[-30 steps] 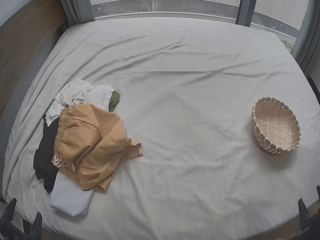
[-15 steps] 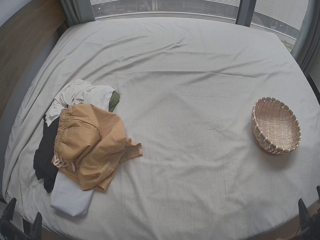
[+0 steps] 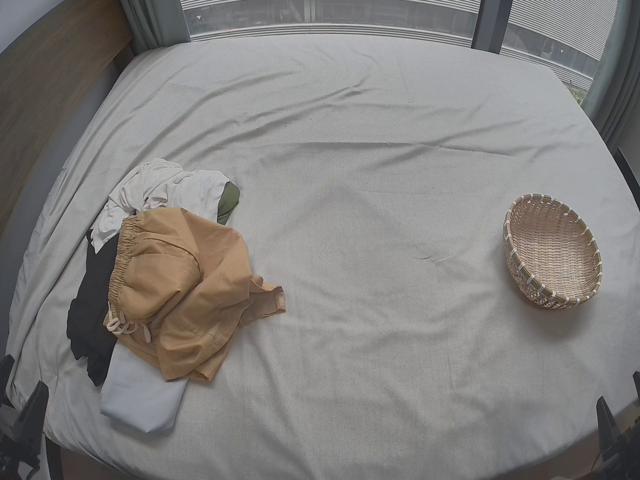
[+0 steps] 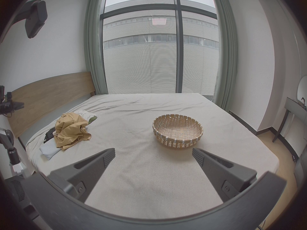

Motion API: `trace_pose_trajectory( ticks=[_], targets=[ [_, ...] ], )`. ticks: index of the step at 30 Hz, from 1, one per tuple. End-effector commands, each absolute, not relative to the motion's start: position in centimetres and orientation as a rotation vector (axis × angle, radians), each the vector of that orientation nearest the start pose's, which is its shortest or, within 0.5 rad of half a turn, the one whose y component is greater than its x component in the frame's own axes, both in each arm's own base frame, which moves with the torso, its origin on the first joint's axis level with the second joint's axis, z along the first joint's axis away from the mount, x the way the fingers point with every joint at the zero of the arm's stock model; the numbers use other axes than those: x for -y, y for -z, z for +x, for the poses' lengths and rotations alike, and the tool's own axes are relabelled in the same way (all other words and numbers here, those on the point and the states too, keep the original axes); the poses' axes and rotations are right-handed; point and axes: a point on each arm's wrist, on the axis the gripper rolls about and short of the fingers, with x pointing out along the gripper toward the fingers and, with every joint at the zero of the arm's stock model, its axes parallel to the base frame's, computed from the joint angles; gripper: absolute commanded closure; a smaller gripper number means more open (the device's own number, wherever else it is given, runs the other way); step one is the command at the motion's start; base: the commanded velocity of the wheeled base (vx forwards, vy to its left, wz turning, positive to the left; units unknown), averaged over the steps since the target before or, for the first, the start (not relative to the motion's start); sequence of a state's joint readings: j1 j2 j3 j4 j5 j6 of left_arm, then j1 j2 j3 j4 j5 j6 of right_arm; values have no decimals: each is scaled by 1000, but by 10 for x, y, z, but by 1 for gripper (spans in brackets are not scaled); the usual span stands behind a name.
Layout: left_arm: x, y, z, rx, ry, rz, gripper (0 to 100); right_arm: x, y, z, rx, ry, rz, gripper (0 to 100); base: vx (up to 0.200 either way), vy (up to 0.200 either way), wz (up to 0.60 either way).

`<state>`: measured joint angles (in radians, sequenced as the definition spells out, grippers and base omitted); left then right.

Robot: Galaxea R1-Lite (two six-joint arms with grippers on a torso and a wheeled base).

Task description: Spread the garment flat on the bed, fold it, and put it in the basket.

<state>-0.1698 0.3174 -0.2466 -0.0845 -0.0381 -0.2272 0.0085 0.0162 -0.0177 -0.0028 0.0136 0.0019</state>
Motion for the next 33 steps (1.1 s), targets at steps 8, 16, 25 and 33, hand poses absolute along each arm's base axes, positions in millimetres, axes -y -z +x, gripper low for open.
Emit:
trace_pose_trajectory(
  ticks=[8,16,25,33],
  targets=[
    [35,-179,88,-391,376,-495,0,0,-76,-23,3,-21,3,0,0,0,0],
    [48,-164,124,-520,363,-514,0,0,-76,-23,3,-21,3,0,0,0,0],
    [61,-139,166,-605,340,-563,0,0,-76,-23,3,-23,3,0,0,0,0],
    [65,-113,186,-680,315,-606,0,0,-76,-23,3,-21,5,0,0,0,0]
  ],
)
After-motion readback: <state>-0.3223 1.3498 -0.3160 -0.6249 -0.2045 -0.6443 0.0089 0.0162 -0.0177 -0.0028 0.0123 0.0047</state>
